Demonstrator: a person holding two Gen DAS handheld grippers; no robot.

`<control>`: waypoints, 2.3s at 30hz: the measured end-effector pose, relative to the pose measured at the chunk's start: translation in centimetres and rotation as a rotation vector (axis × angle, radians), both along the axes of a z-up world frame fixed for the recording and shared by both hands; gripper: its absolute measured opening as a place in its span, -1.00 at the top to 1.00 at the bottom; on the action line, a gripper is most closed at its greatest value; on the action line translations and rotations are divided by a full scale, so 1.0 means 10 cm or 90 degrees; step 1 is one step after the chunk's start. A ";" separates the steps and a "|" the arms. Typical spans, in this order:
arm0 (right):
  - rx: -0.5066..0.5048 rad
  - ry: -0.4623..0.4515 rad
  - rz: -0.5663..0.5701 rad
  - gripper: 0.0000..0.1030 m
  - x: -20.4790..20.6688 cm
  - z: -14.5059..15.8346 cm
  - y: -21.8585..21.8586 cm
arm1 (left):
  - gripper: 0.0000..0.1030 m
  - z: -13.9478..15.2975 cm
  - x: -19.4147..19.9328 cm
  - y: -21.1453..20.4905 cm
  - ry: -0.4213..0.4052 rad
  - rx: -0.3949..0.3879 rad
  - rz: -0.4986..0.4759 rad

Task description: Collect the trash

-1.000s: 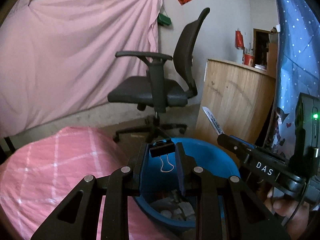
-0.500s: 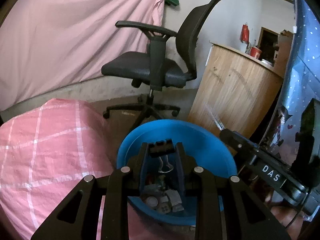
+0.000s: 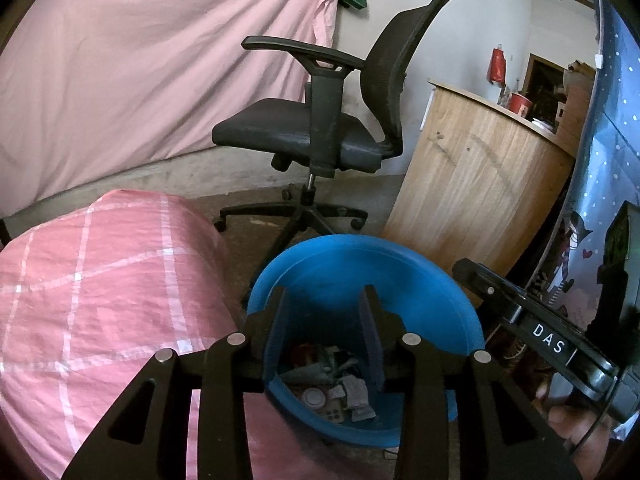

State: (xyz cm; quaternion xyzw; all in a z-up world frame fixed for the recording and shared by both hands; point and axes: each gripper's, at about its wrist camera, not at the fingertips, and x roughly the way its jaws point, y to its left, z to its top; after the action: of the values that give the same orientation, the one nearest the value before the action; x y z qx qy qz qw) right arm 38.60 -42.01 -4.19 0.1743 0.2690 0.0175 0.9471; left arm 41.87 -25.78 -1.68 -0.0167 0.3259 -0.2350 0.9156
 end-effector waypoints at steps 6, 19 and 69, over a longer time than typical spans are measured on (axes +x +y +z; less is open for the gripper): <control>0.000 0.001 0.000 0.00 0.01 0.00 -0.01 | 0.36 0.01 -0.01 0.01 -0.009 0.010 0.005; -0.003 0.004 -0.003 -0.13 0.01 0.01 0.00 | 0.21 0.06 -0.07 0.10 -0.026 0.022 0.024; -0.138 -0.194 -0.028 -1.00 -1.40 0.37 0.88 | -0.93 0.21 -1.44 1.50 -0.169 -0.004 0.197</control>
State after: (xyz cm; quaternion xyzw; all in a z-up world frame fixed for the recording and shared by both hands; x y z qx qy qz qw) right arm 24.62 -33.25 -0.52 0.0724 0.1190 -0.0065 0.9902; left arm 27.52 -10.78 0.44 -0.0385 0.1948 -0.0925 0.9757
